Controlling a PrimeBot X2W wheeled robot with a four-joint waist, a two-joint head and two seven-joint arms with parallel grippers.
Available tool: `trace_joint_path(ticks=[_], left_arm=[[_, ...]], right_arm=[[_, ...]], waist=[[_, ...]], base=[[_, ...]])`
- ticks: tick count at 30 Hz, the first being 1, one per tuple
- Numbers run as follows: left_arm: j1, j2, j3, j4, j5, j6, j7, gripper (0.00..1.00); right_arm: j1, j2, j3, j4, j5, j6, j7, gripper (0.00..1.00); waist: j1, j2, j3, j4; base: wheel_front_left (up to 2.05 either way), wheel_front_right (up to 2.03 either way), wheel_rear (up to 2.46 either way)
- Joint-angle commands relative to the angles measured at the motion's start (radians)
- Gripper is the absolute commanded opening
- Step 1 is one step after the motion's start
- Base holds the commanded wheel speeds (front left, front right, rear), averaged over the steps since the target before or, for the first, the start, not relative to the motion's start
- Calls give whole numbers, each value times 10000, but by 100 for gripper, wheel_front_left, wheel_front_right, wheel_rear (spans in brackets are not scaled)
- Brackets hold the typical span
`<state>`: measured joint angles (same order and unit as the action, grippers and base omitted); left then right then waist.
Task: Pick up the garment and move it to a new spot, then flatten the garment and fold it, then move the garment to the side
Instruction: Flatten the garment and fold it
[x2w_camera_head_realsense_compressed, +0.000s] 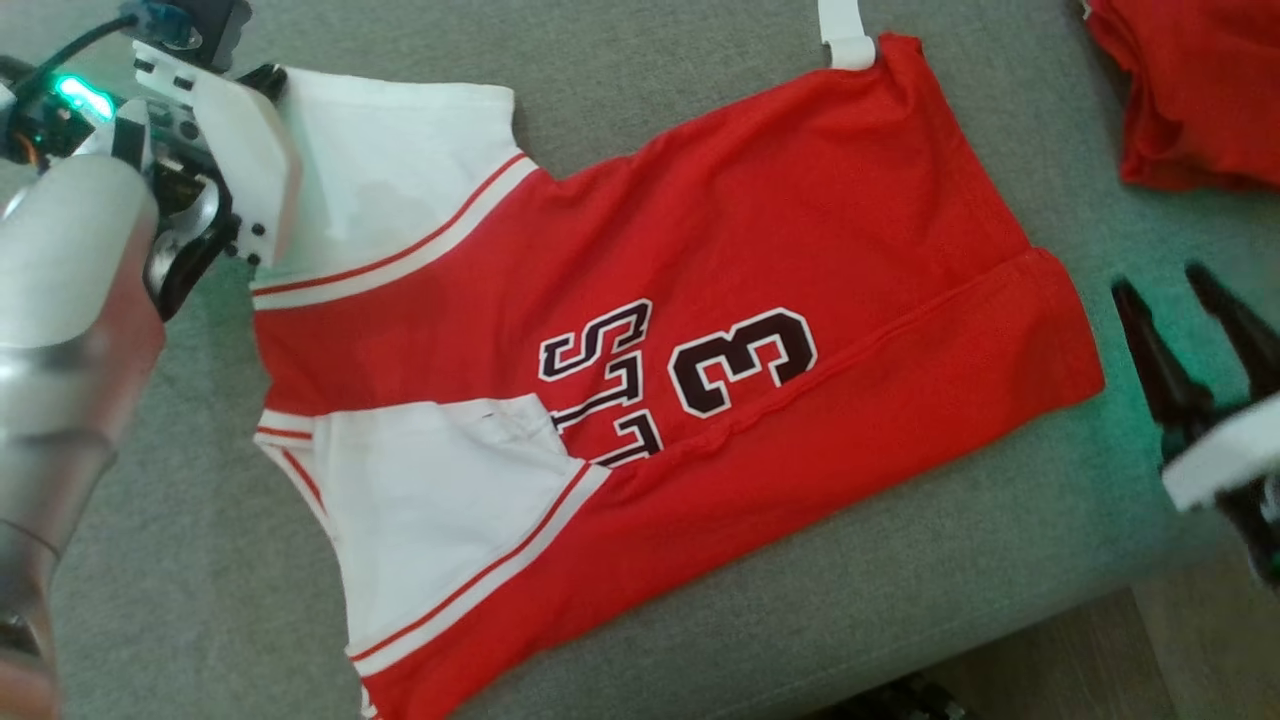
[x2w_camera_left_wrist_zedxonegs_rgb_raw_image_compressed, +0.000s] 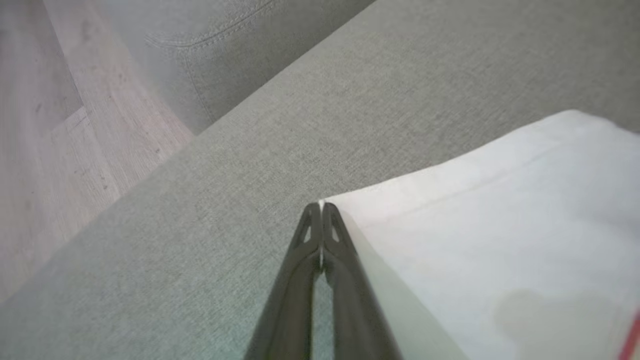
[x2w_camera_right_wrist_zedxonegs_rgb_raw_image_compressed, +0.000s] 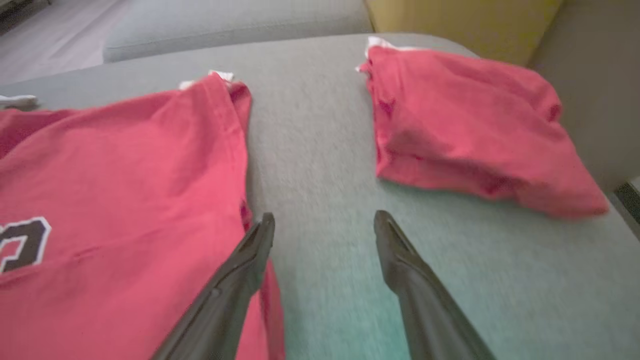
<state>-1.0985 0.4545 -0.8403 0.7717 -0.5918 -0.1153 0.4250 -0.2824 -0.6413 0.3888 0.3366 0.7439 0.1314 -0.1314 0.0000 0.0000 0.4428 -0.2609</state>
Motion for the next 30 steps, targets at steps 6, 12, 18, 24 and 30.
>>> trace_joint_path(ticks=[6, 12, 18, 24, 30], left_arm=[[-597, 93, 122, -299, -36, -76, -495, 0], [-753, -186, -175, -508, -106, -122, -719, 0], [-983, -331, -479, -797, -143, -141, -921, 0], [-1228, -388, -724, -988, -213, -149, -1027, 0], [-1344, -355, -889, -959, -307, -151, -1166, 0]], right_arm=[[-1980, -454, 687, -397, -469, -7, 1197, 100], [-4399, 123, 2058, 656, -1170, -7, 2891, 100], [-6070, 730, 3340, 2275, -1285, -7, 3764, 100], [-7204, 1034, 4300, 3698, -1141, -7, 3994, 100], [-7769, 1177, 5078, 4428, -371, -7, 4270, 22]], waist=[[0, 0, -149, 379], [0, 0, -206, 854], [0, 0, -140, 1233], [0, 0, 40, 1471], [0, 0, 98, 1581]], base=[[0, 0, 0], [0, 0, 0], [0, 0, 0], [0, 0, 0], [0, 0, 0]])
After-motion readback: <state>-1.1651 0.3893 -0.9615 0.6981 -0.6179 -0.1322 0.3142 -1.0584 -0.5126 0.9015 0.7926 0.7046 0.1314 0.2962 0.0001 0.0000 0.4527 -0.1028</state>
